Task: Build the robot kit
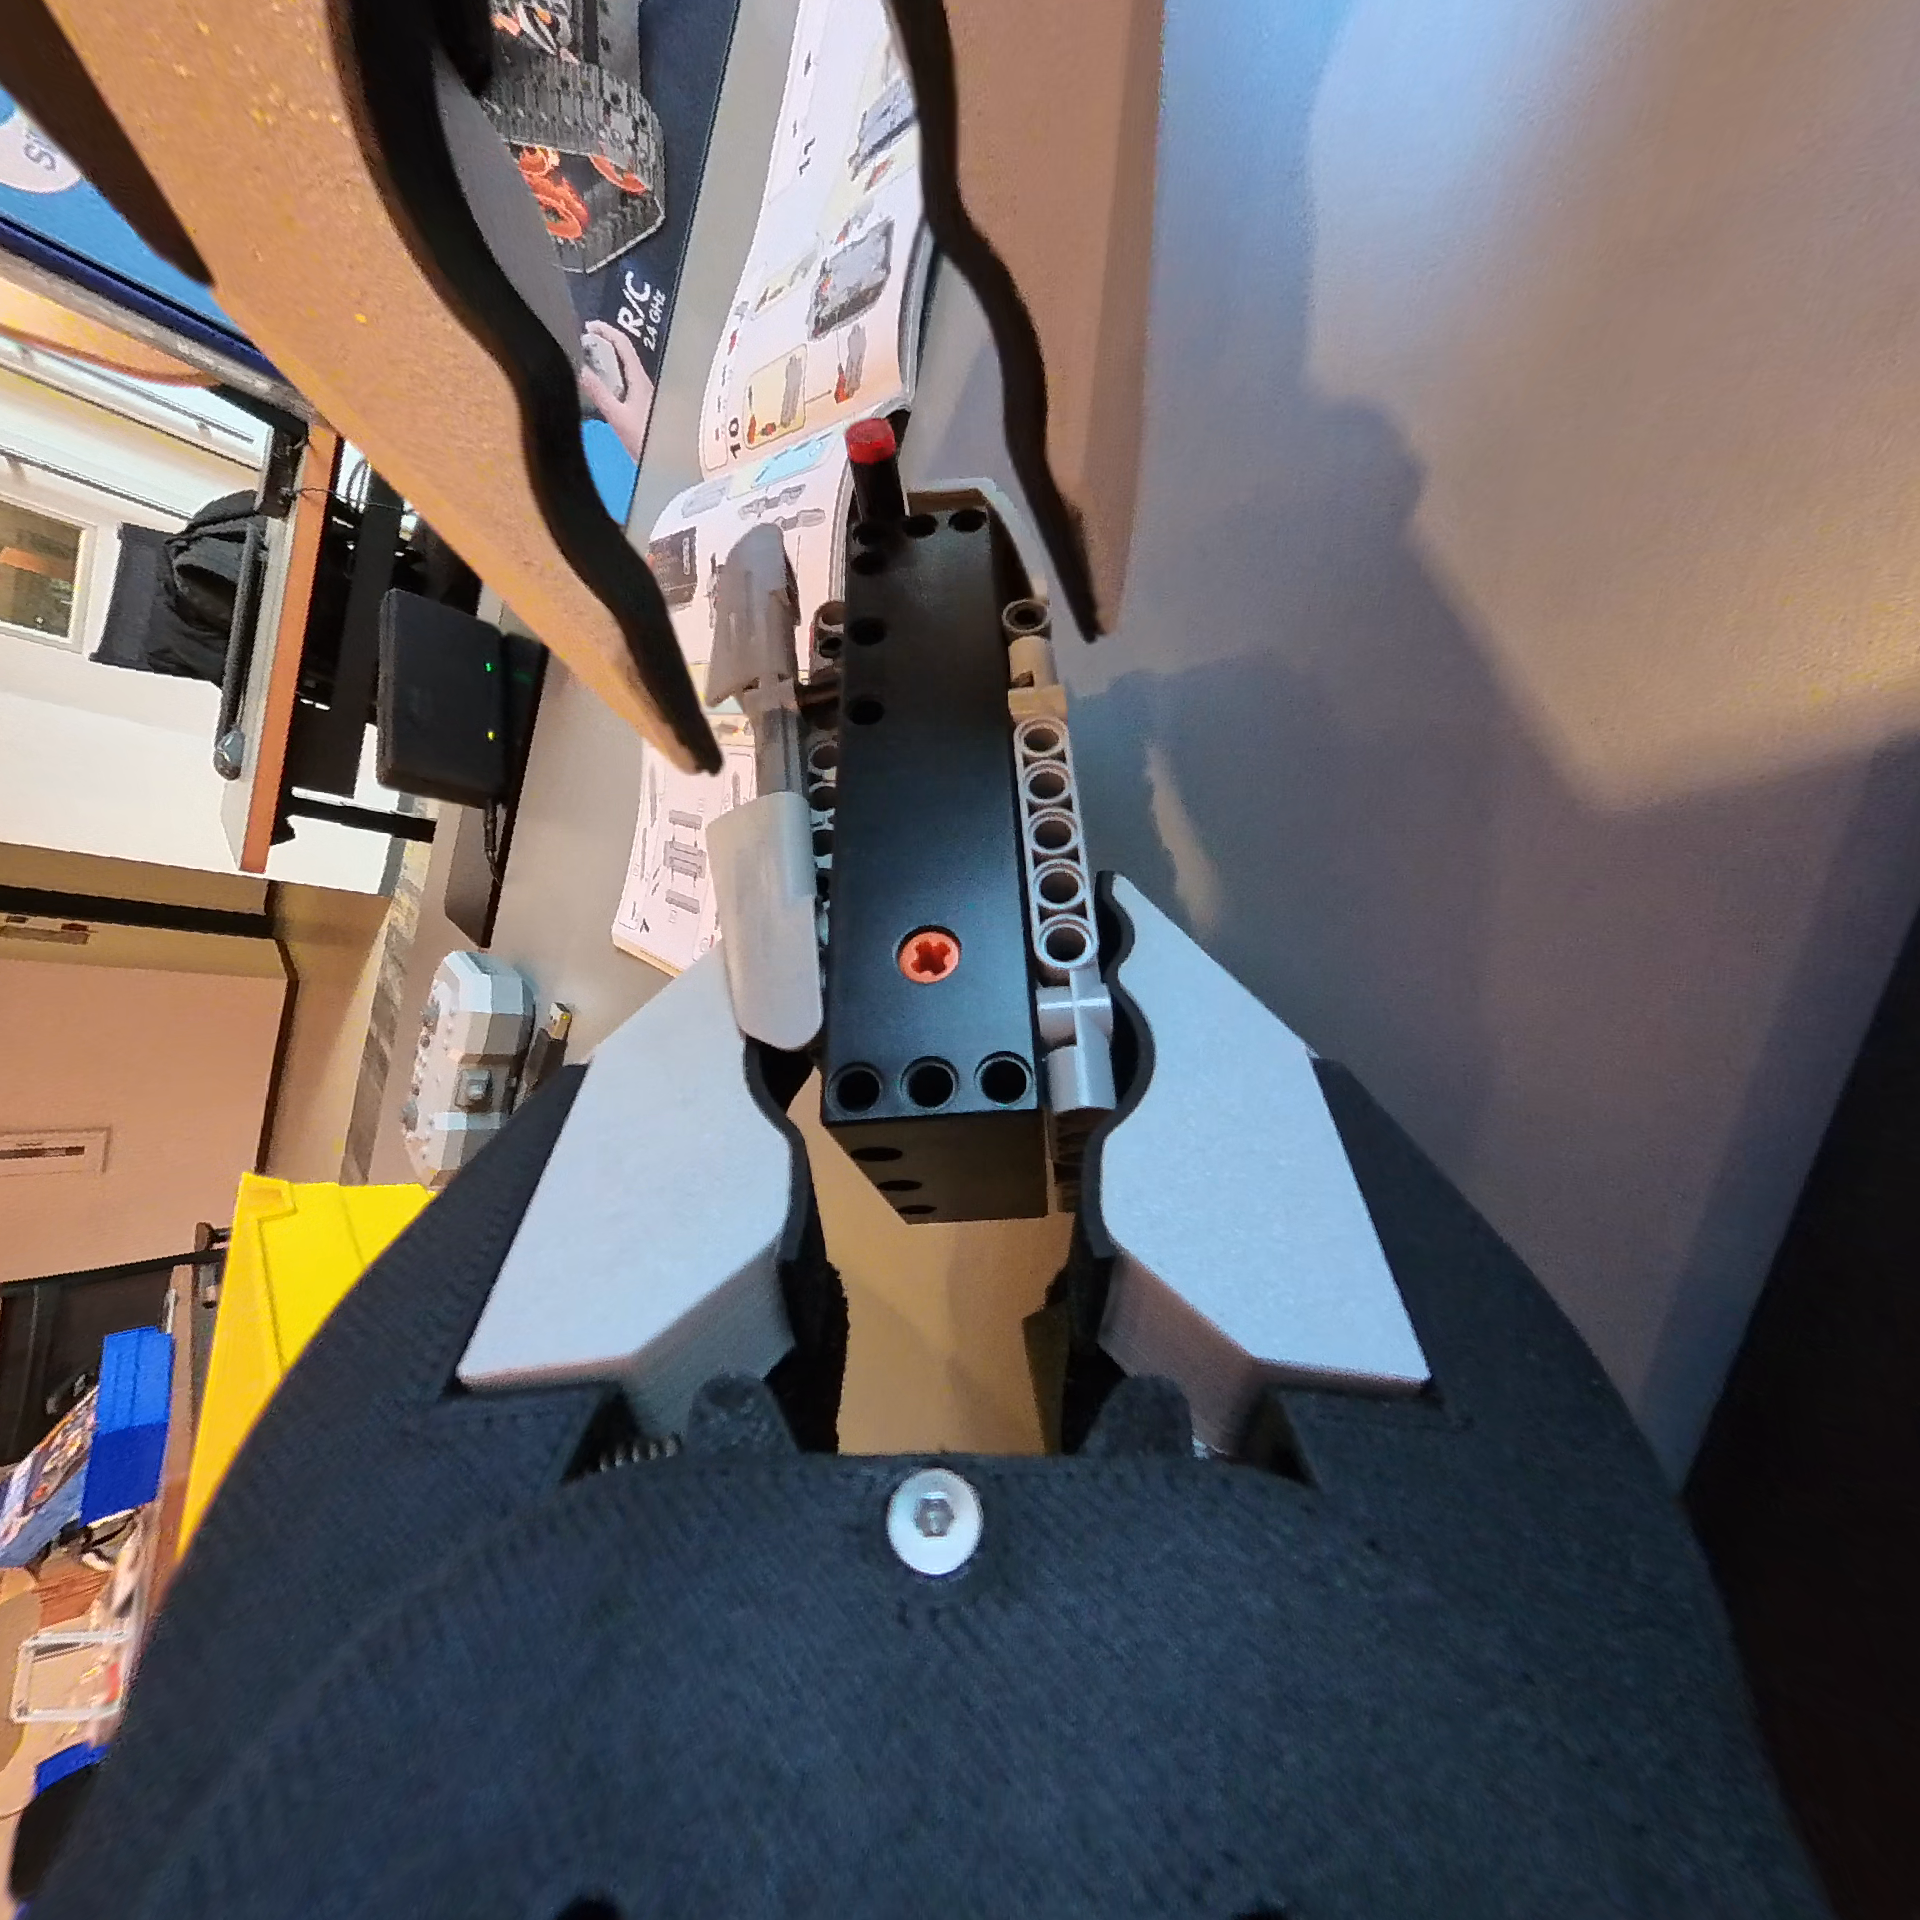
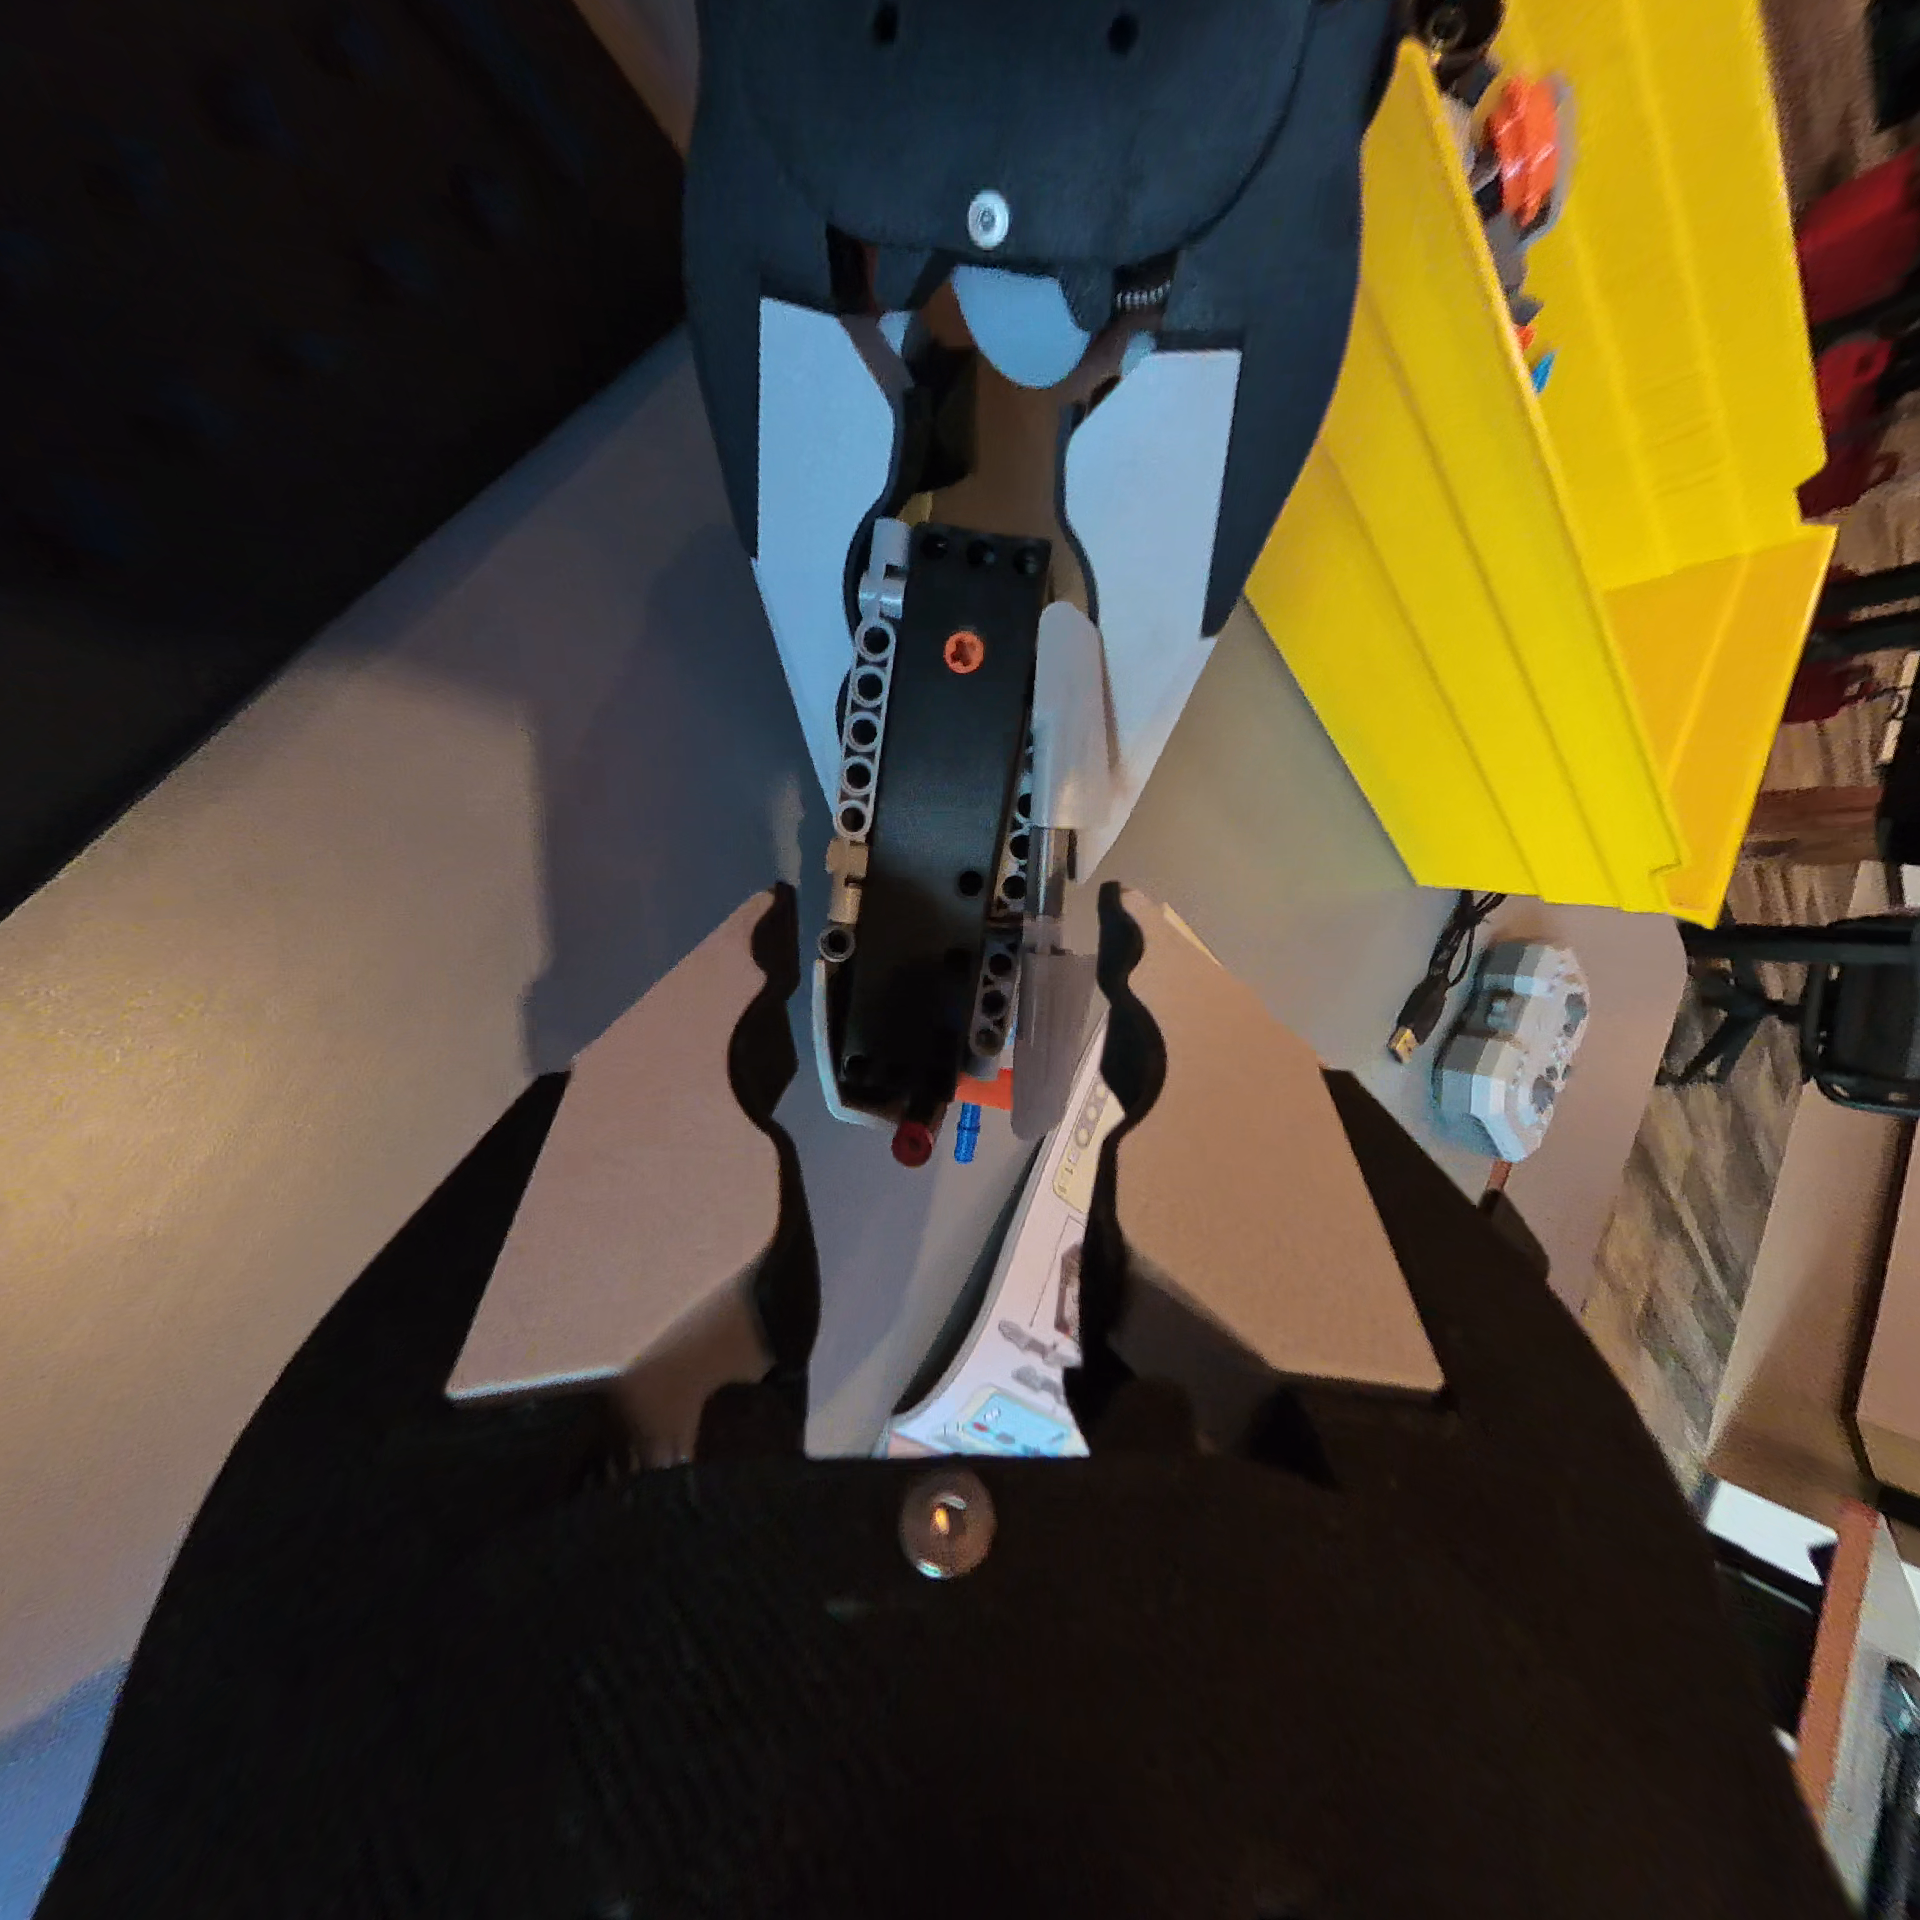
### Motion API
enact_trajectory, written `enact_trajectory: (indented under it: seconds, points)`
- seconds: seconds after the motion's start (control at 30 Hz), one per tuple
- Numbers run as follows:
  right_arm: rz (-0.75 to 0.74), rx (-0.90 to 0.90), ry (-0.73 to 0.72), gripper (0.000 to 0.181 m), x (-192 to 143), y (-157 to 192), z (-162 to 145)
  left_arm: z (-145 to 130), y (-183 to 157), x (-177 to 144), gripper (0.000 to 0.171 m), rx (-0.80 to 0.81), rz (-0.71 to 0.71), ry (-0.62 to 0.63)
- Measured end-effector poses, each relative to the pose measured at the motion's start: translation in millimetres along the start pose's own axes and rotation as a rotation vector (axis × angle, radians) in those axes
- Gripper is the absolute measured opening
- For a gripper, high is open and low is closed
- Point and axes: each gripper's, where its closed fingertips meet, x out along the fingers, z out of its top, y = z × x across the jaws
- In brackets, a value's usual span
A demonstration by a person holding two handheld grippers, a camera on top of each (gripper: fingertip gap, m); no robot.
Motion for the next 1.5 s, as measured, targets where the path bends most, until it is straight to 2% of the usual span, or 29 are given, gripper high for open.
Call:
enact_trajectory:
  seconds: [0.13,0.7,1.0,1.5]
  points:
    - [-0.015,-0.008,0.046,0.051,-0.8,-2.2,0.5,0.4,0.2,0.1,0.051,0.006,0.0,0.014]
    - [-0.057,-0.008,0.057,0.042,2.1,-2.2,5.9,0.0,1.5,2.1,0.051,0.001,0.023,0.024]
    - [-0.048,0.01,0.057,0.047,4.0,-5.2,6.9,-0.2,2.2,1.6,0.051,0.02,0.029,0.034]
    - [-0.026,0.049,0.061,0.042,6.6,-3.2,6.5,-0.8,2.4,1.1,0.051,0.026,0.039,0.039]
